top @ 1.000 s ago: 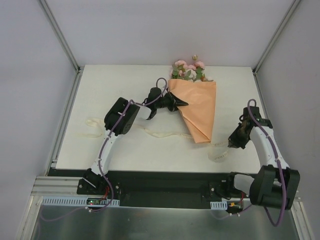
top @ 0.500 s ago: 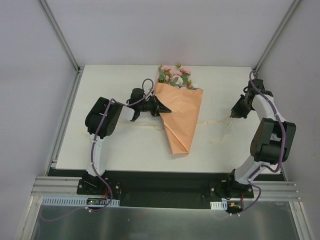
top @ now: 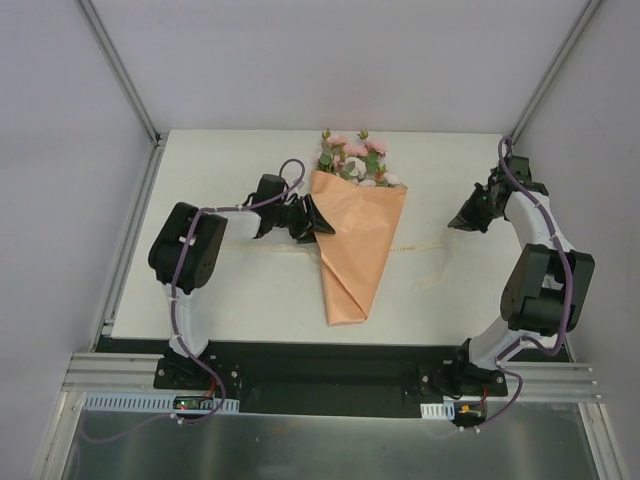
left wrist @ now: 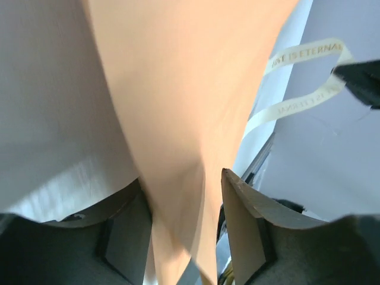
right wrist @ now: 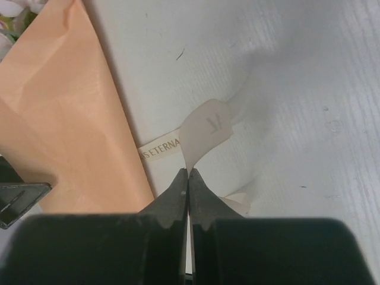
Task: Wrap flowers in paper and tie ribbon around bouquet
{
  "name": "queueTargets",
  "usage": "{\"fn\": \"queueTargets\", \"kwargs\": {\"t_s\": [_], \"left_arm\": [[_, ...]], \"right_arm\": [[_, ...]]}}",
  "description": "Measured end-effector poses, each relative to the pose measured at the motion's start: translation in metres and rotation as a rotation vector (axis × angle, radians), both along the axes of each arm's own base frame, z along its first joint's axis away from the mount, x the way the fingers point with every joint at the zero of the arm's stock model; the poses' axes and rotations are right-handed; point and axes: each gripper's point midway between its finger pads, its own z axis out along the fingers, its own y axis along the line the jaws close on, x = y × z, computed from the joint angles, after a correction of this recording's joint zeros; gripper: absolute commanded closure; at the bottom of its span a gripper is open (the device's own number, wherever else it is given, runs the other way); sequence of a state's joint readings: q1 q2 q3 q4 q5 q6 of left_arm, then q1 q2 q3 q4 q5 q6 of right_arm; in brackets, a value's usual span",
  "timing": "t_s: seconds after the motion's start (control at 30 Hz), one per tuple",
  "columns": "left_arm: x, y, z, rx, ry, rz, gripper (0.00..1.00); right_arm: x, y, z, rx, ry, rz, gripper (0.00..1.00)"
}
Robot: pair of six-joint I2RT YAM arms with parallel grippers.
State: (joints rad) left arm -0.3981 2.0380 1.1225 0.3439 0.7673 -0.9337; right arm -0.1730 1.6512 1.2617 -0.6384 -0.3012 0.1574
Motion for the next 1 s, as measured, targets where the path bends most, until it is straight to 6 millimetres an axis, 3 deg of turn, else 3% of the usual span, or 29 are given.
{"fn": "queueTargets", "kwargs": {"t_s": [0.23,0.27,0.3,0.33,0.5,0.63,0.7,0.77,0.9,1.0], "left_arm": [[-0.027,0.043,0.041,0.084,-0.094,0.035,0.5],[-0.032,0.055,0.045,0.096,-0.105,0.049,0.43],[-0.037,0.07,0.049,0.111,-0.111,0.072,0.21],[-0.042,0.088,0.052,0.133,-0.114,0.104,0.17],[-0.064,0.183,0.072,0.291,-0.147,0.328,0.05],[-0.08,0.261,0.089,0.464,-0.185,0.572,0.1],[-0.089,0.295,0.083,0.55,-0.144,0.67,0.11],[-0.097,0.314,0.07,0.617,-0.082,0.707,0.1],[-0.11,0.326,0.028,0.726,0.088,0.625,0.1],[-0.112,0.334,0.005,0.781,0.176,0.552,0.16]], "right_arm": [[-0.009,0.016,0.011,0.047,-0.031,0.039,0.99],[-0.012,0.02,0.011,0.052,-0.035,0.049,0.99],[-0.015,0.024,0.011,0.057,-0.033,0.059,0.99],[-0.019,0.029,0.011,0.063,-0.032,0.071,0.99],[-0.034,0.046,0.011,0.086,-0.031,0.113,0.99],[-0.039,0.049,0.01,0.099,-0.032,0.117,0.99],[-0.04,0.051,0.012,0.111,-0.041,0.12,0.99],[-0.04,0.054,0.015,0.122,-0.053,0.126,0.99],[-0.037,0.058,0.024,0.141,-0.09,0.136,0.99],[-0.035,0.062,0.027,0.164,-0.109,0.144,0.99]]}}
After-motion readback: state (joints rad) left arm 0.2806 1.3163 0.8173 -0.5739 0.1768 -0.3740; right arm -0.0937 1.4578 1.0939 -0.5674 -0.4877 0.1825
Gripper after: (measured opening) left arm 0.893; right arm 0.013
